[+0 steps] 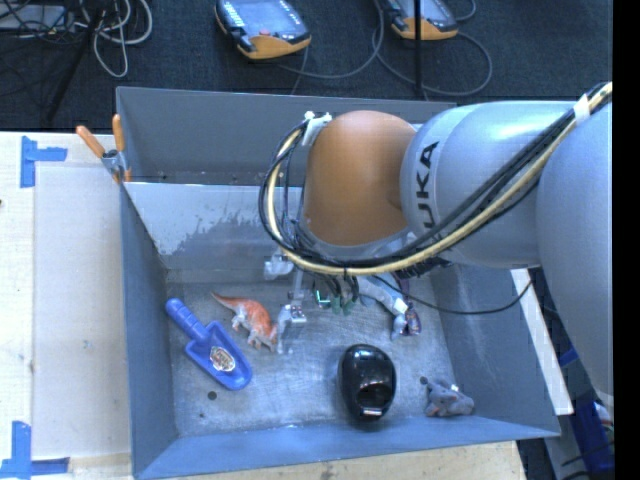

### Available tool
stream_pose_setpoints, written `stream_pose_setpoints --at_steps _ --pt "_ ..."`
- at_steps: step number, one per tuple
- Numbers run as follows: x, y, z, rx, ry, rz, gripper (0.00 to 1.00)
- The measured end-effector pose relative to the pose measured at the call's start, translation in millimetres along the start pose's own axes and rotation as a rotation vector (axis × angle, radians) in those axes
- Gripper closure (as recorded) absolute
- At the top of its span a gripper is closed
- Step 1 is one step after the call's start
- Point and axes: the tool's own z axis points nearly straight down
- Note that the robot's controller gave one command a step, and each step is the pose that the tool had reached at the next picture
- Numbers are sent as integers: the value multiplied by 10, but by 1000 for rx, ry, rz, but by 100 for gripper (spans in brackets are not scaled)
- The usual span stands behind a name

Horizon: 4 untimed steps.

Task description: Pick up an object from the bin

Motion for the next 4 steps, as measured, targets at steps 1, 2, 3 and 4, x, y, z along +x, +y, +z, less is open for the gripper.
stream_pose_setpoints --at_steps 1,2,3,4 --pt "-19 -6 -42 -1 -8 3 0" --pt "-328 166 864 2 -1 -123 100" --pt "-328 166 865 2 -1 -122 100" --pt "-372 -17 -581 -1 -12 -94 100"
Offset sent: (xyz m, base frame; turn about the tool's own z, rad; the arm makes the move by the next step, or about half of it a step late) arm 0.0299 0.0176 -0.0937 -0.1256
